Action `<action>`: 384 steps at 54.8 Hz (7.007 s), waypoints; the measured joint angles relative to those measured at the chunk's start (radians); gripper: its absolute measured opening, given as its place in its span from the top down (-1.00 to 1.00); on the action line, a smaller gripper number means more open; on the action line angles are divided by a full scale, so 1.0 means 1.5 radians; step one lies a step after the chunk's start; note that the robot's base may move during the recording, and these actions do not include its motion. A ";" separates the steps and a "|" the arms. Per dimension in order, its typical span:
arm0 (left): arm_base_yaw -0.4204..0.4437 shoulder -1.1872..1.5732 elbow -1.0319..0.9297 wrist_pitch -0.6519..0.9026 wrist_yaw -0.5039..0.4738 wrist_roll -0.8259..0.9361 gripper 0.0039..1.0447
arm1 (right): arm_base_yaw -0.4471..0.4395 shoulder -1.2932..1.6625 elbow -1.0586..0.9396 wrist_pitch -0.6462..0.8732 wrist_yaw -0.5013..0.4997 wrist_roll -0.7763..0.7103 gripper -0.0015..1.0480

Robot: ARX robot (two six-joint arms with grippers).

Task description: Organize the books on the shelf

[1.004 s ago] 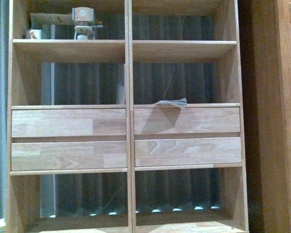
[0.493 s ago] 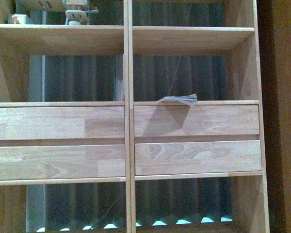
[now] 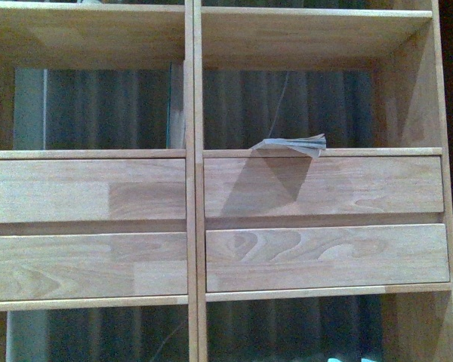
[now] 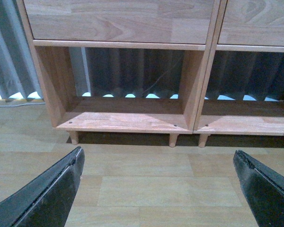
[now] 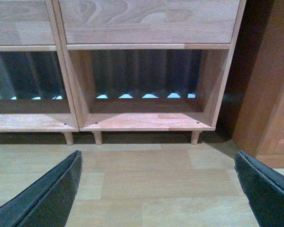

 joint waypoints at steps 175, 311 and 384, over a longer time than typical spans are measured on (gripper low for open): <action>0.000 0.000 0.000 0.000 0.000 0.000 -0.86 | 0.095 0.948 0.491 0.183 -0.020 0.638 -0.86; 0.000 0.000 0.000 0.000 0.000 0.000 -0.86 | 0.048 1.157 0.886 0.136 -0.114 0.766 0.86; 0.148 0.688 0.399 0.560 0.581 -0.503 -0.86 | 0.112 0.852 0.771 0.215 -0.273 0.597 0.86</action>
